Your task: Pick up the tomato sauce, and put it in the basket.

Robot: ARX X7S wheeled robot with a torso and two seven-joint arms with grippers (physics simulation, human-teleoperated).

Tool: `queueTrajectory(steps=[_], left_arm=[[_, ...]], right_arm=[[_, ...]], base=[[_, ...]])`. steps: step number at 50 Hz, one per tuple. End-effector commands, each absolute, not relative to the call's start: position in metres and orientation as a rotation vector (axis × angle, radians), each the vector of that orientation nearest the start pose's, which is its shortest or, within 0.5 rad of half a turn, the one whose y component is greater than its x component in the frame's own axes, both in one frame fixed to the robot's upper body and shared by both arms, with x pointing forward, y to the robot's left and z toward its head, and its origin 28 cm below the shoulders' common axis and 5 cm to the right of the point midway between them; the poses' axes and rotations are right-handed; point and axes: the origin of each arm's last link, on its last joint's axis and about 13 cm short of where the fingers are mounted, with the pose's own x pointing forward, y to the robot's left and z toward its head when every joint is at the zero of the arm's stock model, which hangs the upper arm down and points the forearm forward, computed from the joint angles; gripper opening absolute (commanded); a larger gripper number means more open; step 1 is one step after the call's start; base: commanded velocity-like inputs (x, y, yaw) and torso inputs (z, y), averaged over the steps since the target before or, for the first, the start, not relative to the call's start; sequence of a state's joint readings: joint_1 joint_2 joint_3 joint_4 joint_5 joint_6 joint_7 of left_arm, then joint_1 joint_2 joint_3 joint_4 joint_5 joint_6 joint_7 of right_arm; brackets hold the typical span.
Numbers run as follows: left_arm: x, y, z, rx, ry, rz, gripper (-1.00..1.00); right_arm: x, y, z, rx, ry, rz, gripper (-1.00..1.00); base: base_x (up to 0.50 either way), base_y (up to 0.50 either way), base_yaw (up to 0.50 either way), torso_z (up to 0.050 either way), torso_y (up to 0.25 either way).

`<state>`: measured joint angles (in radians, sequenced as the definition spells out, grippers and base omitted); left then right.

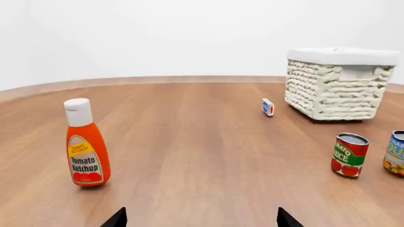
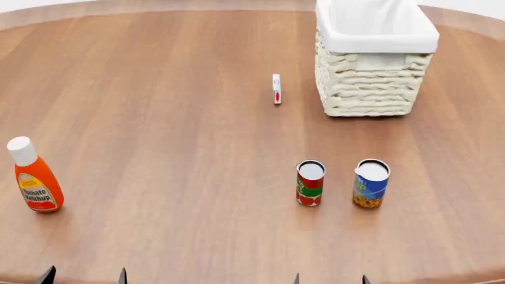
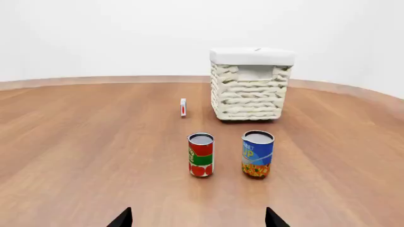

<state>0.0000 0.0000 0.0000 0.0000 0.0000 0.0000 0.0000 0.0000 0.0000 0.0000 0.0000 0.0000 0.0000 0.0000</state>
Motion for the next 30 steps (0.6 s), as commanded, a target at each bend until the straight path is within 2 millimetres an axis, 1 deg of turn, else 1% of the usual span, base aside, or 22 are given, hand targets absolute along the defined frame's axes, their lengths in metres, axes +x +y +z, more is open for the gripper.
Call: queueTrajectory(steps=[1,4,7,9,17,18,19,21,22,25,27,30], left_arm=[[0.211,0.206,0.013,0.000,0.000,0.000,1.00],[0.208,0.207,0.027,-0.024,-0.027,0.002,1.00],[0.205,0.207,0.036,-0.026,-0.054,-0.009,1.00],[0.205,0.206,0.038,-0.023,-0.058,-0.010,1.00],[0.201,0.208,0.069,-0.032,-0.125,-0.005,1.00],[0.200,0.208,0.073,-0.039,-0.138,-0.008,1.00],[0.198,0.209,0.082,-0.052,-0.163,-0.003,1.00],[0.194,0.209,0.089,-0.064,-0.188,-0.012,1.00],[0.190,0.209,0.097,-0.067,-0.209,-0.020,1.00],[0.185,0.210,0.106,-0.080,-0.238,-0.032,1.00],[0.179,0.210,0.117,-0.083,-0.269,-0.043,1.00],[0.176,0.210,0.126,-0.089,-0.287,-0.050,1.00]], right_arm=[[0.211,-0.096,0.013,0.000,0.000,0.000,1.00],[0.208,-0.095,0.023,-0.001,-0.016,0.018,1.00],[0.207,-0.094,0.032,-0.004,-0.026,0.012,1.00],[0.207,-0.094,0.034,-0.001,-0.028,0.013,1.00],[0.208,-0.095,0.063,0.001,-0.086,0.010,1.00],[0.208,-0.095,0.067,-0.008,-0.096,0.007,1.00],[0.208,-0.095,0.074,-0.007,-0.105,0.014,1.00],[0.205,-0.094,0.081,-0.011,-0.125,0.017,1.00],[0.202,-0.093,0.087,-0.016,-0.138,0.022,1.00],[0.199,-0.093,0.095,-0.007,-0.157,0.027,1.00],[0.196,-0.093,0.103,-0.009,-0.176,0.029,1.00],[0.191,-0.093,0.113,-0.007,-0.198,0.030,1.00]], base=[[0.00,0.00,0.00,0.000,0.000],[0.00,0.00,0.00,0.000,0.000],[0.00,0.00,0.00,0.000,0.000],[0.00,0.00,0.00,0.000,0.000],[0.00,0.00,0.00,0.000,0.000],[0.00,0.00,0.00,0.000,0.000],[0.00,0.00,0.00,0.000,0.000],[0.00,0.00,0.00,0.000,0.000],[0.00,0.00,0.00,0.000,0.000],[0.00,0.00,0.00,0.000,0.000],[0.00,0.00,0.00,0.000,0.000],[0.00,0.00,0.00,0.000,0.000]])
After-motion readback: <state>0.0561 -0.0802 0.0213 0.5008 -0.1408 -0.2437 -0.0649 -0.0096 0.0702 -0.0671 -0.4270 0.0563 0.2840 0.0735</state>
